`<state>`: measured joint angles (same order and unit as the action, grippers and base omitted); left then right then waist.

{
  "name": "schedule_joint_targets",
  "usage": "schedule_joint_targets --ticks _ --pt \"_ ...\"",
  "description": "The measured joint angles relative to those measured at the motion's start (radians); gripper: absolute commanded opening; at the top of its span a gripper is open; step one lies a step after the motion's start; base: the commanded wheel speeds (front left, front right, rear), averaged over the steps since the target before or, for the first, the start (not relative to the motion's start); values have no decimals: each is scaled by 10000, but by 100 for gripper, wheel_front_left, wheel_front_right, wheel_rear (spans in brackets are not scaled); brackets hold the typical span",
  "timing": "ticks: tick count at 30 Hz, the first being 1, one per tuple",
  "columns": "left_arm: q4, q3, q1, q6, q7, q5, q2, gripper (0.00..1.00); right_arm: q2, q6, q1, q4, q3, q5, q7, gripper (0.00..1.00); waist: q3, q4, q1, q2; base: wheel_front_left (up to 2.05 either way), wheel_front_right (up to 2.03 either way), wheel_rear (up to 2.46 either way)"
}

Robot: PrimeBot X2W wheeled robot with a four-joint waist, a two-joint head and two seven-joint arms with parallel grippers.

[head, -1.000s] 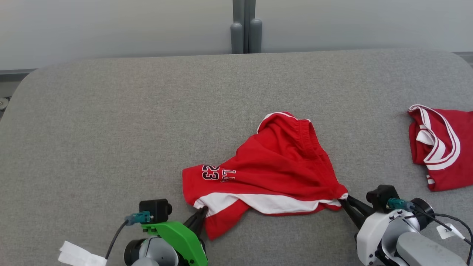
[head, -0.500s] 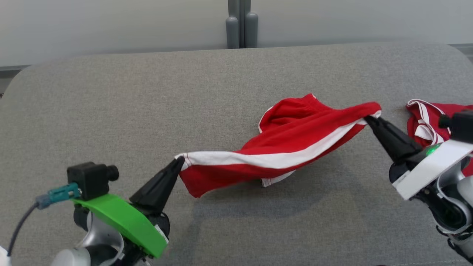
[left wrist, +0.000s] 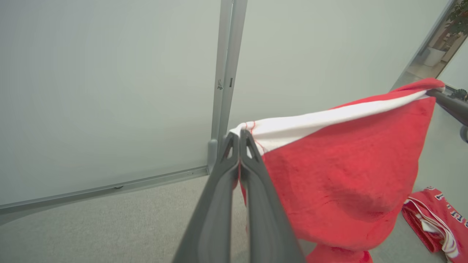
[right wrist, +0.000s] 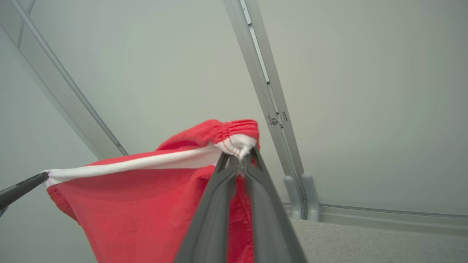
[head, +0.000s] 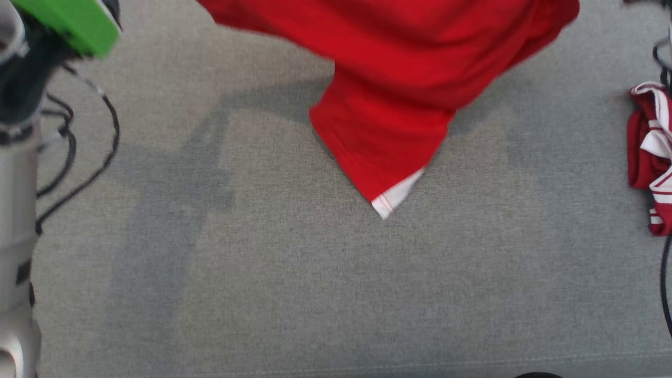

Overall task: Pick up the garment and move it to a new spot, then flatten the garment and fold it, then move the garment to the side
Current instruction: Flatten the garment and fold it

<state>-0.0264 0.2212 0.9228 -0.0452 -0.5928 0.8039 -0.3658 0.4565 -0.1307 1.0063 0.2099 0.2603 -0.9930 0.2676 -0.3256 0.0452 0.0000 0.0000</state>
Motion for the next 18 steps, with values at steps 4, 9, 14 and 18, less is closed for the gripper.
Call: schedule_joint_targets --ticks 4,9,14,18 --pt "2546 198 2865 -81 961 -1166 184 0 -1873 0 3252 2297 -633 2234 -395 0 -997 -7 3 0 0 0 0" --pt "4893 -77 5633 -38 3670 -2136 573 0 -3603 -2 5916 4155 -1814 4010 -2717 0 -2125 -24 4 0 0 0 0" --pt "6357 -58 6608 -596 6261 -2429 794 0 -3939 -8 6799 4957 -1570 4368 -4326 0 -3058 -119 4 0 0 0 0" --pt "6982 688 6121 -825 7457 -1946 917 0 -3958 -2 5668 5145 -270 3948 -4520 0 -3559 -243 3 0 0 0 0"
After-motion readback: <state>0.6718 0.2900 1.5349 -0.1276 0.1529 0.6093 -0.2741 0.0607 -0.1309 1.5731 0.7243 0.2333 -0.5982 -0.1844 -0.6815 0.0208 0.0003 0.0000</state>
